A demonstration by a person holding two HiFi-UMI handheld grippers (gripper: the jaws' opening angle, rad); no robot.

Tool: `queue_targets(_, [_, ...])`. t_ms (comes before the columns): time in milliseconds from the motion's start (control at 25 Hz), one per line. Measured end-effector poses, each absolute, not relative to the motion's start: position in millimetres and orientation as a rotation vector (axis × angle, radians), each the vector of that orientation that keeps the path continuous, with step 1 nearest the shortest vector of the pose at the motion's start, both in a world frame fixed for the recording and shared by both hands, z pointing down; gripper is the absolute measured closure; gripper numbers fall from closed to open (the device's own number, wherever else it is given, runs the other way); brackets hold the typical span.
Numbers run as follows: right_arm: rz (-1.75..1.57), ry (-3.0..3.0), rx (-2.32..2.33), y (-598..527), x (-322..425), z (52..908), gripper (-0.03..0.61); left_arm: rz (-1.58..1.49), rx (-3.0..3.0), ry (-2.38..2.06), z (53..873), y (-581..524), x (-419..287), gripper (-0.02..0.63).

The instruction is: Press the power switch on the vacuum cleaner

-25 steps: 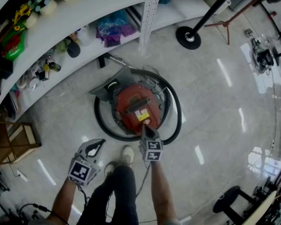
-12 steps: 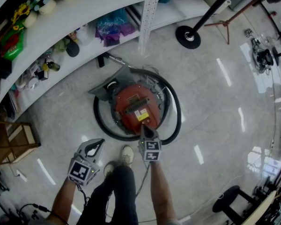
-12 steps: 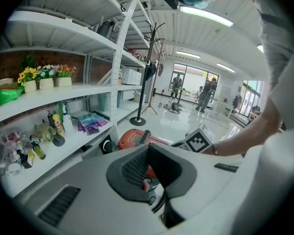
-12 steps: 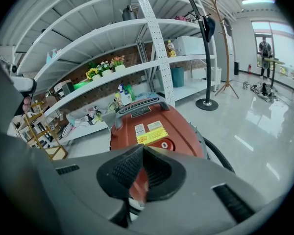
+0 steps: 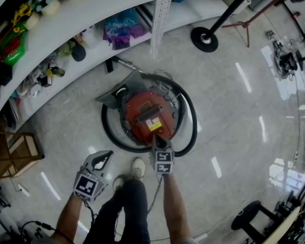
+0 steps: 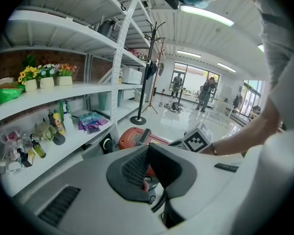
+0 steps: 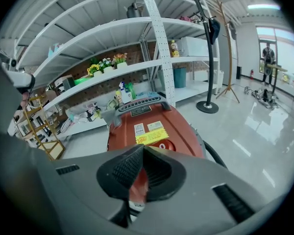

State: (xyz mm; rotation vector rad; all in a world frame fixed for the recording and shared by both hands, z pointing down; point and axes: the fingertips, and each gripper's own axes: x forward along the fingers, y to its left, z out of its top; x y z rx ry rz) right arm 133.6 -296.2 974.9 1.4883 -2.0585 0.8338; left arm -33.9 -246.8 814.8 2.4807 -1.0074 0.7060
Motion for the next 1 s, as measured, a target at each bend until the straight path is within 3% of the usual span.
queue_targets(1000, [0.885,-2.070,1.508,-291.9,133.6,971.5,0.566,0.692,2.486,-1.026,807.8,-250.4,-40.4,0.607])
